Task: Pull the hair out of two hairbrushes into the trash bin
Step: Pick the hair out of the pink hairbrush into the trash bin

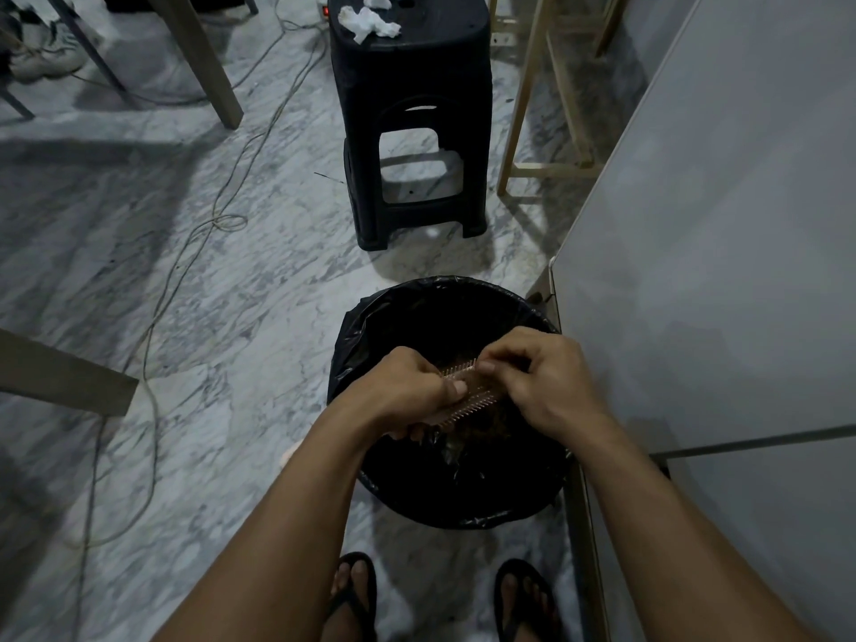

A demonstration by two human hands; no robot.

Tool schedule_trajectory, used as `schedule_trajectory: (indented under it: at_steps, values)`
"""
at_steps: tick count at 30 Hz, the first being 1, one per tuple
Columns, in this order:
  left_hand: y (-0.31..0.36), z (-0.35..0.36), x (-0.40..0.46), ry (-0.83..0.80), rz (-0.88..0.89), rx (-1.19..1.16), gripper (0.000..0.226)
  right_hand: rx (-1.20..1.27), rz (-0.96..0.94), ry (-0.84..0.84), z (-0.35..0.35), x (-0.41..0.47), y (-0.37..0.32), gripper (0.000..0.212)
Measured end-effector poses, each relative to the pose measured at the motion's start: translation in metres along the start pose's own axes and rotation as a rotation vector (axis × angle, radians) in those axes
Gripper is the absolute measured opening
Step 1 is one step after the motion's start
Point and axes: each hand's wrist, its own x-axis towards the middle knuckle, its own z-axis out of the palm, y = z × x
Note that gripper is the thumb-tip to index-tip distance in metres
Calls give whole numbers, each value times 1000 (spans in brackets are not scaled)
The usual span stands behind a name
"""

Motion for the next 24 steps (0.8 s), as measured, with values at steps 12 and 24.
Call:
schedule_trajectory:
  at_steps: [12,24]
  values:
    - [-5,0,9,167,-65,-13,40,41,281,362,-15,6,6,9]
    - [0,-6,4,332,-77,13,26,103,472,198,-13,7,18,17]
